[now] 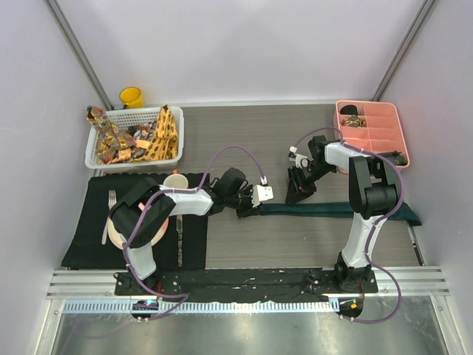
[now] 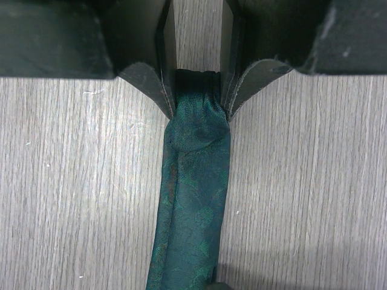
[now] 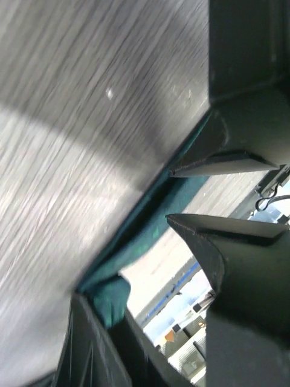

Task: Roll the ties
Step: Roll the tie at the center of the board.

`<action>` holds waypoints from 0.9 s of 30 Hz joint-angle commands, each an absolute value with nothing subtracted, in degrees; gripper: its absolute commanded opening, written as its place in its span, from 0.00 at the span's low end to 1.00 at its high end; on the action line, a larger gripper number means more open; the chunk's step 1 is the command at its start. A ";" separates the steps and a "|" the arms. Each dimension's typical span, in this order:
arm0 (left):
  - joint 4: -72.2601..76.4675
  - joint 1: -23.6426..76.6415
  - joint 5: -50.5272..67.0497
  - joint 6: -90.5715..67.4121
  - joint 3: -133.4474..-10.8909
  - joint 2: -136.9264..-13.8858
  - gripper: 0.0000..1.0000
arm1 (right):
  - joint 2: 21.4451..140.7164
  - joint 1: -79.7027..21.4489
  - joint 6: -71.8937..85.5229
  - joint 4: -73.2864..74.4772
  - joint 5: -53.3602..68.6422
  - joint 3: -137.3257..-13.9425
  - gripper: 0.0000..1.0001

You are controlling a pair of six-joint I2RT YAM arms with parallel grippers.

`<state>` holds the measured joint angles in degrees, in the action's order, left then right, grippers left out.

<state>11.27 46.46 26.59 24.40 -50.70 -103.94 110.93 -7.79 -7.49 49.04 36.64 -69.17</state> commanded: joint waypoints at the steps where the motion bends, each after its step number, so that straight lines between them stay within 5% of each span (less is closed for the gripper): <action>1: 3.96 46.23 21.36 25.22 -49.31 -105.38 0.17 | 106.88 -7.91 -8.27 50.80 43.31 -73.12 0.38; 15: 3.87 46.23 21.27 25.22 -50.10 -105.91 0.20 | 108.19 -16.52 15.02 30.25 54.40 -64.61 0.47; 27: 3.78 46.14 22.15 24.87 -50.27 -106.08 0.21 | 112.41 -18.63 16.61 21.62 52.74 -61.96 0.45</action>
